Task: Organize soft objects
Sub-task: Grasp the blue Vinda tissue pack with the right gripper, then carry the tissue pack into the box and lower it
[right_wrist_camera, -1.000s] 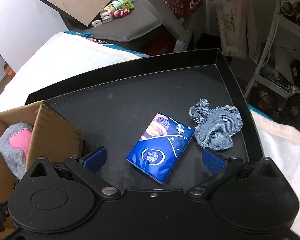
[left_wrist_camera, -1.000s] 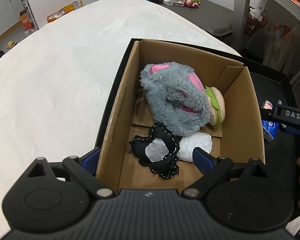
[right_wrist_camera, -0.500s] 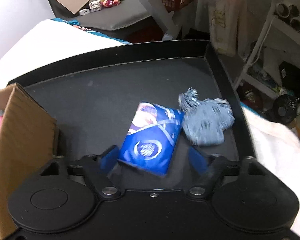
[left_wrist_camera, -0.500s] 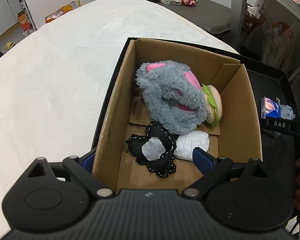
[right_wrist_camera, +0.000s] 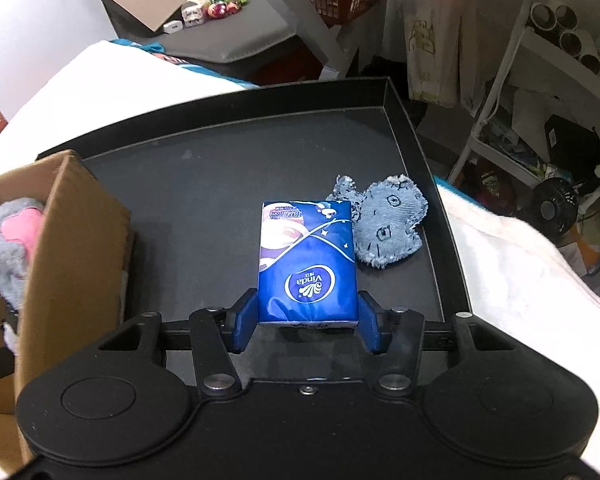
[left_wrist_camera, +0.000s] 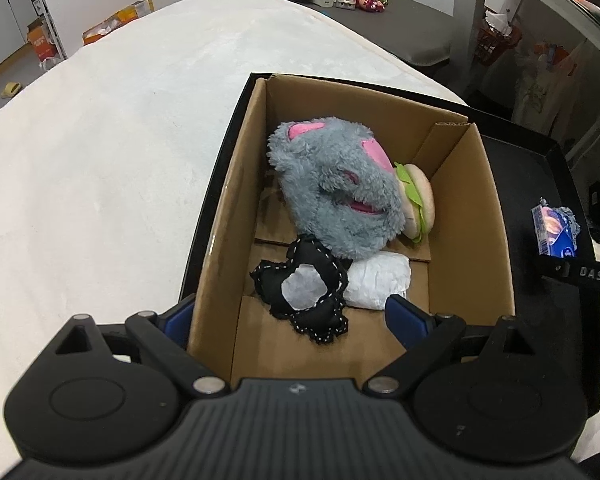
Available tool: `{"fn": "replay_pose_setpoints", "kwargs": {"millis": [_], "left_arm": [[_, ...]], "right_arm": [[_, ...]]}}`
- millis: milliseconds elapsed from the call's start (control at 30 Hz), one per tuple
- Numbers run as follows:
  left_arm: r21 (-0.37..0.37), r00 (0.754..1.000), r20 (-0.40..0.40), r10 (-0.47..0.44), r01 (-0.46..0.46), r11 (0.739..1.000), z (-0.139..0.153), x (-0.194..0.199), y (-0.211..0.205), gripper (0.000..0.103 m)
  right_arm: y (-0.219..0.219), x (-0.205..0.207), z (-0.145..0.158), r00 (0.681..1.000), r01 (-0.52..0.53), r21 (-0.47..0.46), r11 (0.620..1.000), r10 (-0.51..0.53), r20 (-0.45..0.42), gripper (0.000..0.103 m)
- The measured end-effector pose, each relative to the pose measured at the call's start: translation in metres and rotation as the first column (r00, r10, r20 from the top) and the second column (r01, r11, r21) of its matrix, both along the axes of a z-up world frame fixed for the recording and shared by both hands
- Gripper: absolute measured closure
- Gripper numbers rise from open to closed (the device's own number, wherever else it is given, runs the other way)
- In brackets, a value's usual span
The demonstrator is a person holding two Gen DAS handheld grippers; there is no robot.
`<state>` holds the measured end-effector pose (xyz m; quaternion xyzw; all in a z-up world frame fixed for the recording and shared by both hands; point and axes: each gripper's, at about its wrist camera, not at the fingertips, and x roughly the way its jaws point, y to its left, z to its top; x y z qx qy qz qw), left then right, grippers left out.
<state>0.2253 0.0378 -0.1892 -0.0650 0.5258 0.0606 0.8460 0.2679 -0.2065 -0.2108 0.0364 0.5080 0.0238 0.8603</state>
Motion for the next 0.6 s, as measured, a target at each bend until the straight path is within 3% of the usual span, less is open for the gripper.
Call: {"fn": "replay_pose_setpoints", "kwargs": {"millis": [600], "left_arm": [[-0.071, 0.997, 0.063, 0.037, -0.033, 0.997, 0.014, -0.020, 0.025, 0.011]], "right_arm": [[0.032, -0.030, 0.071, 0.992, -0.079, 0.051, 0.996, 0.073, 0.107, 0.053]]}}
